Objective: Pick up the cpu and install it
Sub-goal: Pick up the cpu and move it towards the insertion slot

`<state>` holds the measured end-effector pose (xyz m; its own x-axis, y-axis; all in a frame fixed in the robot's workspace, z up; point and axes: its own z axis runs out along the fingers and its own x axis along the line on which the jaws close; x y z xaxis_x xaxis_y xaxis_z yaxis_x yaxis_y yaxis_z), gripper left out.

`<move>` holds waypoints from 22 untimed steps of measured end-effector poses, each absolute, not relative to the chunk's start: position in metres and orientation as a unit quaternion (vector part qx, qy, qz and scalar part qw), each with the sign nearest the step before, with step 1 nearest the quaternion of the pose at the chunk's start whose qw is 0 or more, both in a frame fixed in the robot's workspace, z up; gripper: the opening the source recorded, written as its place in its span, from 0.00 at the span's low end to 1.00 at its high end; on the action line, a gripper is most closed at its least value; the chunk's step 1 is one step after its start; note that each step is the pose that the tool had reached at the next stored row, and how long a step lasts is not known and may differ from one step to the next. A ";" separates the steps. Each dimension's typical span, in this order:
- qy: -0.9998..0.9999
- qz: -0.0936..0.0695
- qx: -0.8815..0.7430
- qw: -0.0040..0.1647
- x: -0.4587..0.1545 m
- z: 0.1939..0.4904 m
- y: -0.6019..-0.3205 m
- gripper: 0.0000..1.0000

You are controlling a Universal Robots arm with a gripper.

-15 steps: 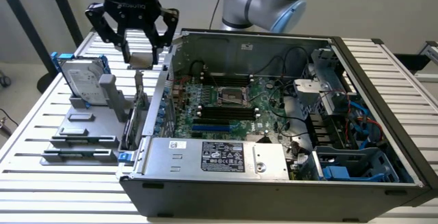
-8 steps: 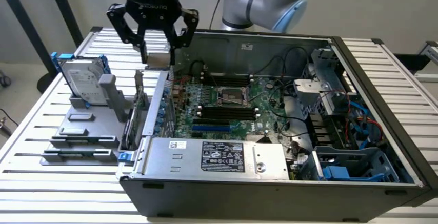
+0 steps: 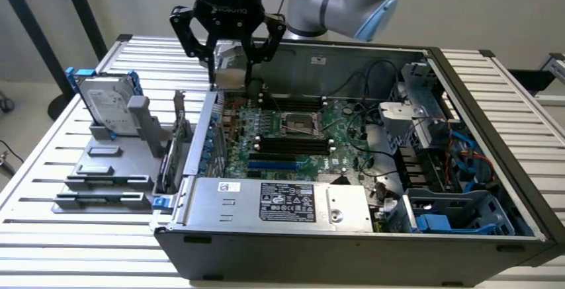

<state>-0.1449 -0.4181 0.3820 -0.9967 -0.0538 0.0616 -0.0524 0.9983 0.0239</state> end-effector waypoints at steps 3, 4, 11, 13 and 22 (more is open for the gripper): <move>-0.999 -0.011 0.026 0.031 -0.131 0.379 -0.416 0.55; -0.999 -0.011 0.026 0.031 -0.126 0.377 -0.415 0.55; -0.999 -0.011 0.026 0.031 -0.095 0.364 -0.401 0.55; -0.999 -0.011 0.026 0.031 -0.086 0.361 -0.398 0.55; -0.999 -0.011 0.026 0.031 -0.057 0.345 -0.380 0.55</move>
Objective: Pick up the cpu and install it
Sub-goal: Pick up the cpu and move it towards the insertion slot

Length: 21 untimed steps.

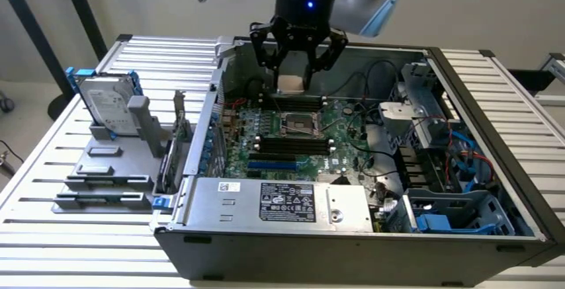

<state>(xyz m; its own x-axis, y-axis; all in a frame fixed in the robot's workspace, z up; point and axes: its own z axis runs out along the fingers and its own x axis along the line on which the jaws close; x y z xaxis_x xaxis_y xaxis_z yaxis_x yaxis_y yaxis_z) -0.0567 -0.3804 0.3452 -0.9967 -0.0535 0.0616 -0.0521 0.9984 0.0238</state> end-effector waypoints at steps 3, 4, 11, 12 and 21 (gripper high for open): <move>-0.999 -0.011 0.026 0.031 -0.052 0.341 -0.376 0.55; -0.999 -0.011 0.025 0.031 -0.050 0.339 -0.375 0.55; -0.999 -0.011 0.024 0.031 -0.039 0.328 -0.366 0.55; -0.999 -0.011 0.023 0.031 -0.038 0.326 -0.364 0.55; -0.999 -0.011 0.020 0.031 -0.030 0.311 -0.352 0.55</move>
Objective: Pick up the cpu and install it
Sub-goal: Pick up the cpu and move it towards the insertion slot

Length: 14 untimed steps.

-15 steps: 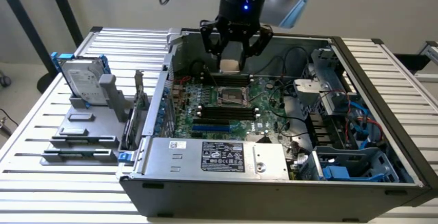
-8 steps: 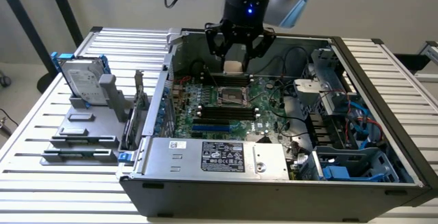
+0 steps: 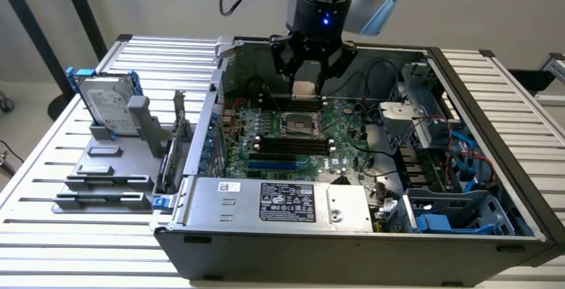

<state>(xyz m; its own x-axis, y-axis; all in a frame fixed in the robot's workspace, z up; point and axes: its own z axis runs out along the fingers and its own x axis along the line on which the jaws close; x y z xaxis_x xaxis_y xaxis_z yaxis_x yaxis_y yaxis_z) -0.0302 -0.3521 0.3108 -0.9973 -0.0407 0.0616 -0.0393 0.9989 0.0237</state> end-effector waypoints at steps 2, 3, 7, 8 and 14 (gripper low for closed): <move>-0.999 -0.011 0.019 0.031 -0.030 0.307 -0.349 0.55; -0.999 -0.011 0.018 0.031 -0.029 0.305 -0.348 0.55; -0.999 -0.011 0.016 0.031 -0.029 0.298 -0.342 0.55; -0.999 -0.011 0.015 0.031 -0.029 0.296 -0.340 0.55; -0.999 -0.012 0.011 0.031 -0.028 0.285 -0.331 0.55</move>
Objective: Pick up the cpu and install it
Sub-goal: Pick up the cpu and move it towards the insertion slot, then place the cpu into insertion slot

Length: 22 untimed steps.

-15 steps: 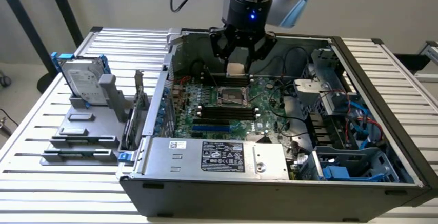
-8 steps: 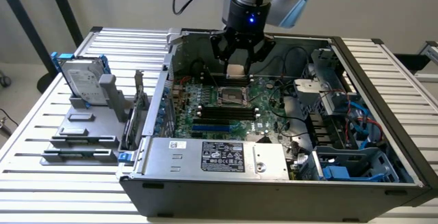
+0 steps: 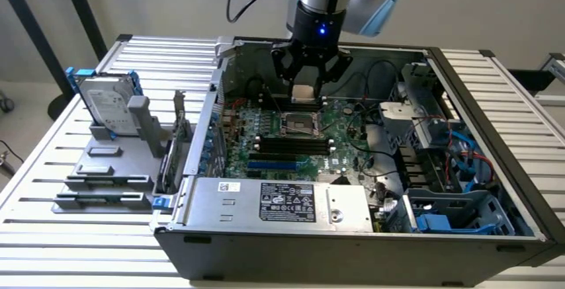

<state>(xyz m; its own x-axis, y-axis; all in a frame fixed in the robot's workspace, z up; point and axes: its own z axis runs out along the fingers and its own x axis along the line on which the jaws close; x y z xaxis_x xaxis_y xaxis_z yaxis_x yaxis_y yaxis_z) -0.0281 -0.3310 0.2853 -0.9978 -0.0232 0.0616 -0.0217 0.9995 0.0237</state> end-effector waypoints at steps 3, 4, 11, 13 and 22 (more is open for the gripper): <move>-0.999 -0.012 0.004 0.031 -0.028 0.280 -0.329 0.55; -0.999 -0.012 0.001 0.031 -0.028 0.278 -0.329 0.55; -0.999 -0.012 -0.010 0.031 -0.028 0.274 -0.328 0.55; -0.999 -0.012 -0.010 0.031 -0.028 0.274 -0.328 0.55; -0.999 -0.012 -0.010 0.031 -0.028 0.274 -0.328 0.55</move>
